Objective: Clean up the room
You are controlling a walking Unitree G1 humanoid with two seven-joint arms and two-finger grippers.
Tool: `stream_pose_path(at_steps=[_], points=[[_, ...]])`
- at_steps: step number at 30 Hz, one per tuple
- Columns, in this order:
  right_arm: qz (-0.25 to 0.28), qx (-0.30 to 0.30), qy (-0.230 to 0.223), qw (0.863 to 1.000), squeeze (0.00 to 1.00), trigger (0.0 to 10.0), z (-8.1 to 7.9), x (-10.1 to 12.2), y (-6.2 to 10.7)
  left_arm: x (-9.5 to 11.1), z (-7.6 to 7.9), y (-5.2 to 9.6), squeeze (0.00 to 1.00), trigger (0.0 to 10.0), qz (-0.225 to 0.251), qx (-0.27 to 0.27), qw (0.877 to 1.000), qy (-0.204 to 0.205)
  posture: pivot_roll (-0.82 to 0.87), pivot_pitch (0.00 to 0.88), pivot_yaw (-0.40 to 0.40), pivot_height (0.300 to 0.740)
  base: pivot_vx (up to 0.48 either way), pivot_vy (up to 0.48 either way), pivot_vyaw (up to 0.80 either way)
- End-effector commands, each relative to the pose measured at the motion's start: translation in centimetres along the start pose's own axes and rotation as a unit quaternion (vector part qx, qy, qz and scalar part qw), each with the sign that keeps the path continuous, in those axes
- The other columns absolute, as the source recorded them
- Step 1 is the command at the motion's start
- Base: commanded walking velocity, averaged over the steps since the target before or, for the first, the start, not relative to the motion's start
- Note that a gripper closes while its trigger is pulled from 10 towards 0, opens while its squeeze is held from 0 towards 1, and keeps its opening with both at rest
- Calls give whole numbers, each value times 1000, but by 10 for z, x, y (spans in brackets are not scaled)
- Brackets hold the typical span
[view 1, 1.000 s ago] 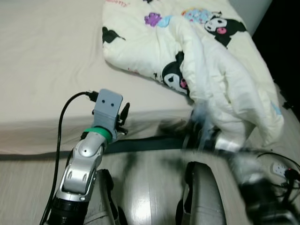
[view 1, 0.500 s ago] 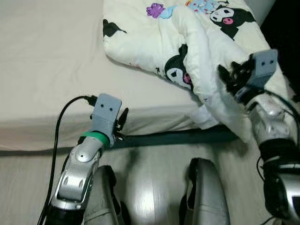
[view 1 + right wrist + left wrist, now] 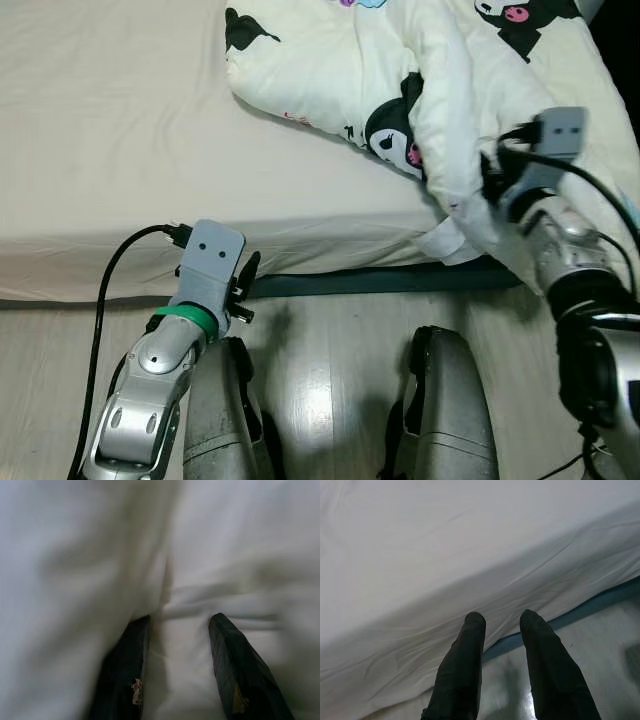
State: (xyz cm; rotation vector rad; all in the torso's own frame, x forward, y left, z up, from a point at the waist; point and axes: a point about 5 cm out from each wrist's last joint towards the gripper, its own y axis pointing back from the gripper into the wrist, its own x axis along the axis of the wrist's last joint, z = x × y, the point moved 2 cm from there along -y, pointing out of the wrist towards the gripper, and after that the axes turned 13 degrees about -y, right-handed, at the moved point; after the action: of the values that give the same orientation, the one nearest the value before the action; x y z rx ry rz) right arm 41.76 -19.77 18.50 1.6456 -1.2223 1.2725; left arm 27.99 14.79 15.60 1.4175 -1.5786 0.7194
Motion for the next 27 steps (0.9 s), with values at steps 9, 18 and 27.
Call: stream_pose_path(at_steps=[9, 18, 27], points=[[-147, 398, -29, 905, 0, 10000, -150, -89, 3, 5, -2, -3, 0, 10000, 1, 3, 1000, -1, 170, 276, 118, 417, 0, 0, 0], [-242, 592, -88, 763, 0, 10000, -216, -164, 88, 19, -2, -13, 0, 10000, 26, 6, 1000, 5, 131, 231, 105, 417, 0, 0, 0], [-259, 486, -151, 821, 0, 10000, -175, -184, 111, 32, -49, -17, 0, 10000, 47, 75, 992, -95, 100, 197, 94, 417, 0, 0, 0]])
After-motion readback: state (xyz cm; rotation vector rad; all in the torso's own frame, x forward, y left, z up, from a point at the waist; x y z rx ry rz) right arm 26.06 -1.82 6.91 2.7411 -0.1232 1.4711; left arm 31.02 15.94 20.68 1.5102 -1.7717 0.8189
